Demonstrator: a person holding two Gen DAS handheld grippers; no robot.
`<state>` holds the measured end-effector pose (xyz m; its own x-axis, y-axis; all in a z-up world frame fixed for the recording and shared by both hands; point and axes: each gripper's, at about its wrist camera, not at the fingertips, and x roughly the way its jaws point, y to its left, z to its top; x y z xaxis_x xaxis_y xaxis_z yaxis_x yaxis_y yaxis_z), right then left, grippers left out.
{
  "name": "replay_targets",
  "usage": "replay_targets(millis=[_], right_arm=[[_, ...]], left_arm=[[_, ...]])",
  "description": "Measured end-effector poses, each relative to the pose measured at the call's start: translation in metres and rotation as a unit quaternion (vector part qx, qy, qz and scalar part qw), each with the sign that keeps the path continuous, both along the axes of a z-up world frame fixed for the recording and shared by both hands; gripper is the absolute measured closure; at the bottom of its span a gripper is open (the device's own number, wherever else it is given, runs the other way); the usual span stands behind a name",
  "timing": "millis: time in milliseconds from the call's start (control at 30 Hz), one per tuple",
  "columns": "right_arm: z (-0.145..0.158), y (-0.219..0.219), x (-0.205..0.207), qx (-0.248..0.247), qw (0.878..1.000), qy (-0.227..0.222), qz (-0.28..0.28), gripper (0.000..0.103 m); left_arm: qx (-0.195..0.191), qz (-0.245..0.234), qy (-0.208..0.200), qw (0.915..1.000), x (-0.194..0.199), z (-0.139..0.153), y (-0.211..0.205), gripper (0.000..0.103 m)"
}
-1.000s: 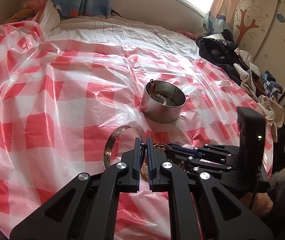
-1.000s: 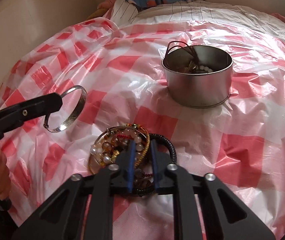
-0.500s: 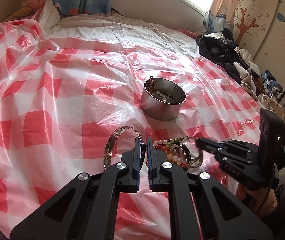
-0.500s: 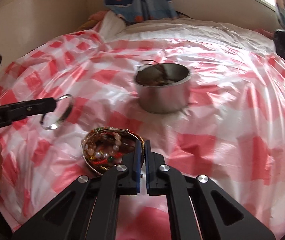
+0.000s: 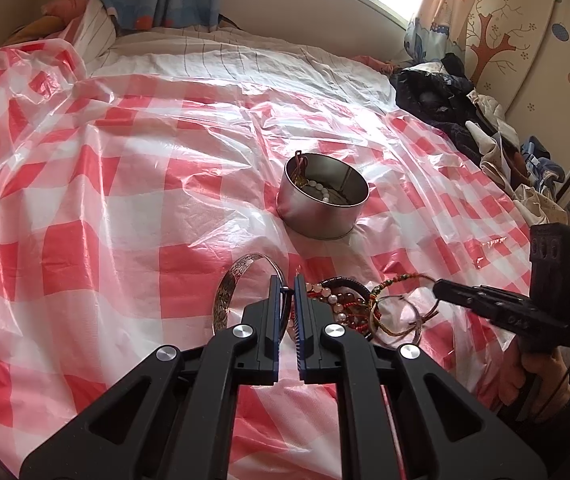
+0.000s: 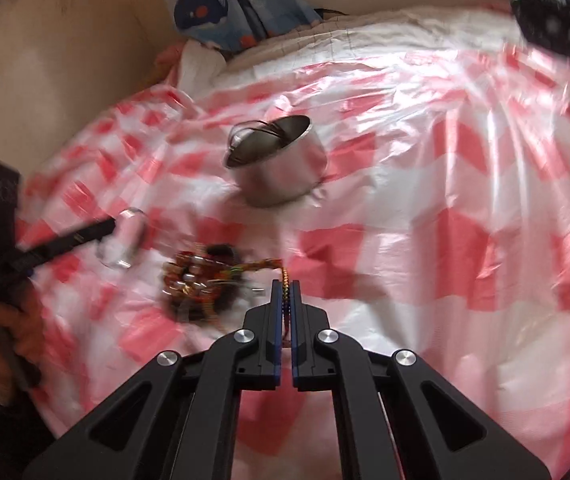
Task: Organize jewelry
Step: 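Carry the brown bead bracelet over the tin and open the right tool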
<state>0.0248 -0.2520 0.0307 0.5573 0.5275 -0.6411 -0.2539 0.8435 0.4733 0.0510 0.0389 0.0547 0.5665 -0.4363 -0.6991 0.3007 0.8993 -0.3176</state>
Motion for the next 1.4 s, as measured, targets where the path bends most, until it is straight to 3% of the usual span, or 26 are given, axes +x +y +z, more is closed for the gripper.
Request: replay_targets(millis=[200, 367, 500, 767, 1133, 1233, 1300, 1333, 1367, 1400], right_arm=[[0.02, -0.01, -0.013, 0.09, 0.995, -0.032, 0.019, 0.099], [0.042, -0.003, -0.015, 0.095, 0.993, -0.061, 0.025, 0.099], [0.039, -0.006, -0.011, 0.119, 0.991, -0.063, 0.017, 0.099], [0.044, 0.001, 0.008, 0.138, 0.987, -0.081, 0.007, 0.099], [0.073, 0.01, 0.069, 0.155, 0.981, -0.119, 0.001, 0.099], [0.069, 0.016, 0.092, 0.142, 0.983, -0.118, -0.001, 0.099], [0.054, 0.023, 0.11, 0.093, 0.992, -0.086, -0.01, 0.098], [0.042, 0.026, 0.119, 0.064, 0.996, -0.064, -0.02, 0.086], [0.032, 0.024, 0.123, 0.046, 0.997, -0.052, -0.033, 0.062], [0.026, 0.021, 0.121, 0.038, 0.997, -0.05, -0.042, 0.056]], left_arm=[[-0.015, -0.009, -0.005, 0.9998, -0.001, 0.002, -0.002, 0.097], [-0.03, -0.014, -0.024, 0.9992, -0.004, 0.009, -0.003, 0.097], [-0.026, -0.013, -0.041, 0.9987, -0.007, 0.015, -0.007, 0.097], [-0.008, -0.04, -0.082, 0.9958, -0.001, 0.028, -0.035, 0.097], [-0.014, -0.042, -0.131, 0.9903, 0.058, 0.055, -0.07, 0.097], [-0.016, -0.033, -0.136, 0.99, 0.081, 0.053, -0.077, 0.097], [-0.013, -0.035, -0.111, 0.9931, 0.1, 0.039, -0.086, 0.097], [-0.006, -0.05, -0.076, 0.9958, 0.111, 0.025, -0.094, 0.097], [0.005, -0.064, -0.051, 0.9967, 0.117, 0.013, -0.101, 0.097], [0.018, -0.078, -0.03, 0.9963, 0.12, 0.002, -0.107, 0.097]])
